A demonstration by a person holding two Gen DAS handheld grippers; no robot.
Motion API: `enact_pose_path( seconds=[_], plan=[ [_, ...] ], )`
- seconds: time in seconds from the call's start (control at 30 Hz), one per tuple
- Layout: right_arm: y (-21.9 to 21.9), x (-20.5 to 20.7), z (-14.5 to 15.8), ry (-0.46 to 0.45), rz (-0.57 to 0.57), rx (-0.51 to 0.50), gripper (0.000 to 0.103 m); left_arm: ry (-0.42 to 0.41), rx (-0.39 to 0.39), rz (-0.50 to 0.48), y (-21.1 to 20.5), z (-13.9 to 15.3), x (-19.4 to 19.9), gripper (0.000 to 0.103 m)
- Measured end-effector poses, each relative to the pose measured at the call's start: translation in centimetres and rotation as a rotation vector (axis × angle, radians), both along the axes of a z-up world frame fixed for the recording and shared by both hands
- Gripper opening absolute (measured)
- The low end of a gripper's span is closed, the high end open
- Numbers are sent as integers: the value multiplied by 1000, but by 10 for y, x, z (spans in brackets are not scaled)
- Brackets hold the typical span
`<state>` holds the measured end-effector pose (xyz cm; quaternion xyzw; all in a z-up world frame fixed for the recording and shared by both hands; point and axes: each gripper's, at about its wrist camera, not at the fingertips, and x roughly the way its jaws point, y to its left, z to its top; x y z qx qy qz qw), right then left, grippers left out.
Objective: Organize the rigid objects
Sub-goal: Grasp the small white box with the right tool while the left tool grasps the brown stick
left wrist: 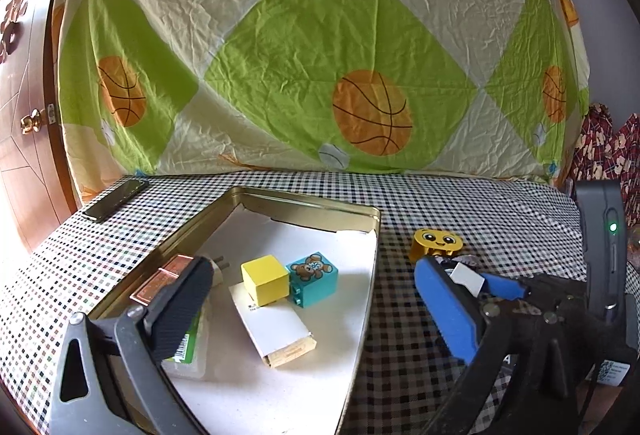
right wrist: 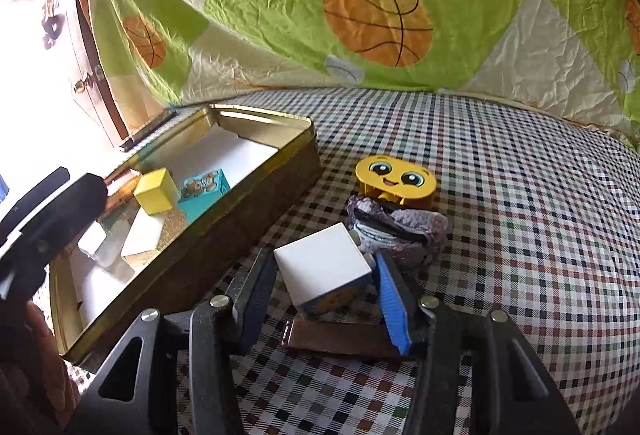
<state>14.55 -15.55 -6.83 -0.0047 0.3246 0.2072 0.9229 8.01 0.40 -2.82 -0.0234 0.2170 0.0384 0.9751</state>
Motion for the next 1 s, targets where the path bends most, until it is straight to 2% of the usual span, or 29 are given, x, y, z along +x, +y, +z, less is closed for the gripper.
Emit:
enact_pose_path(
  seconds=[0.2,0.4,0.5,0.6,0.8,1.0],
  plan=[
    [-43,-20,17,-104,-142,36,52,-8,52,-67,-32,1,3,103],
    [-85,-20,13,-78,-275,39,52,4,105,-170,-71,-6,10,103],
    [-91,-21,13,-80,-321,6,52,61,125,-228,-88,-16,23,102],
    [-100,-20,13,-65,-342,20,52,132,127,-292,-103,-28,34,102],
    [-104,-20,13,-65,-348,36,52,213,126,-359,-116,-37,46,95],
    [-105,-20,13,-63,-352,40,52,298,151,-439,-131,-48,55,75]
  ],
)
